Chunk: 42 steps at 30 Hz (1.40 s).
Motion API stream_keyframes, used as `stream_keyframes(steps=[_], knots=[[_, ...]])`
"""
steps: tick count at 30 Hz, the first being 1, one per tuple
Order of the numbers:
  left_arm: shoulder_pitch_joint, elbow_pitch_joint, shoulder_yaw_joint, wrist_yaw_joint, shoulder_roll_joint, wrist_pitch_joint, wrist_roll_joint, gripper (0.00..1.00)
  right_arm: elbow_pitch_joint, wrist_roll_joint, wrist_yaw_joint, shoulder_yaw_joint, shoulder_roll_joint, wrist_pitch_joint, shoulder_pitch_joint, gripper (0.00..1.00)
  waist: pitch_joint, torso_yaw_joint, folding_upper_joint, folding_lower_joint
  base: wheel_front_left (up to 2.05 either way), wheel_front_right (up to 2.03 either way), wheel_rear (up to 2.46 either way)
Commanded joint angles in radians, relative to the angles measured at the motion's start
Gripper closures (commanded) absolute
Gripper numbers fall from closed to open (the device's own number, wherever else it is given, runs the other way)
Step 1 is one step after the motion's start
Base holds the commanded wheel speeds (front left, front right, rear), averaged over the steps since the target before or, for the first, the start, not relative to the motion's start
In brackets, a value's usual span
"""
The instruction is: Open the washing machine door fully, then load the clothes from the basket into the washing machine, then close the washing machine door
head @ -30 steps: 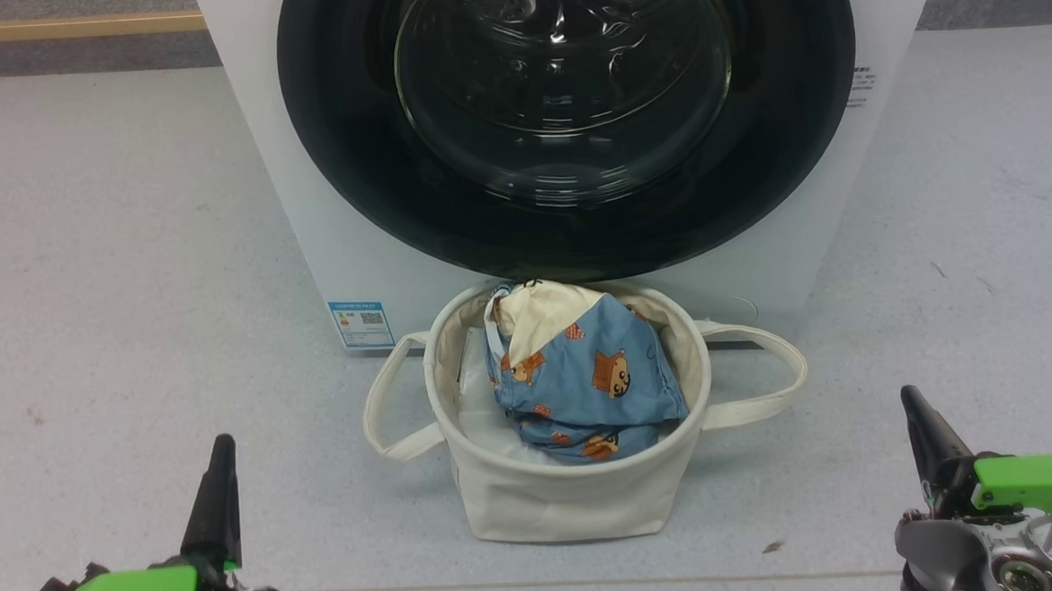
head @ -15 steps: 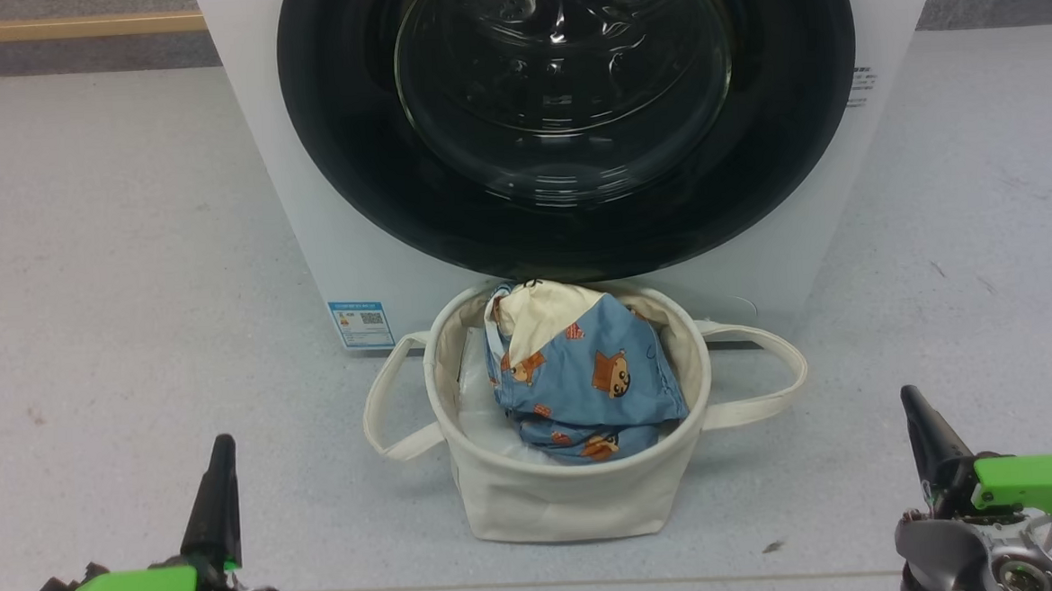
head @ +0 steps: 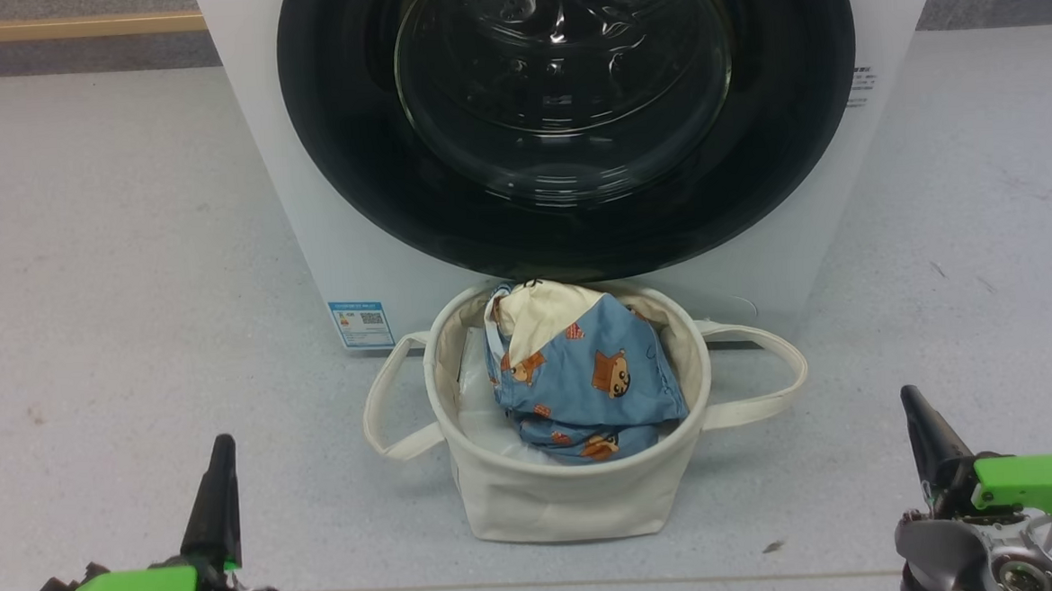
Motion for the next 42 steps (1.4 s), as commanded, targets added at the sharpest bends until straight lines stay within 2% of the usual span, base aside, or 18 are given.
stream_keyframes(steps=[1,42], knots=[[-0.024,-0.035,0.035,-0.005,0.006,0.007,0.004,1.00,-0.039,0.006,0.000,0.015,-0.026,-0.007,-0.020,1.00,0.000,0.000,0.0000,0.0000,0.00,0.00,0.00],[-0.024,-0.035,0.035,-0.005,0.006,0.007,0.004,1.00,-0.039,0.006,0.000,0.015,-0.026,-0.007,-0.020,1.00,0.000,0.000,0.0000,0.0000,0.00,0.00,0.00]])
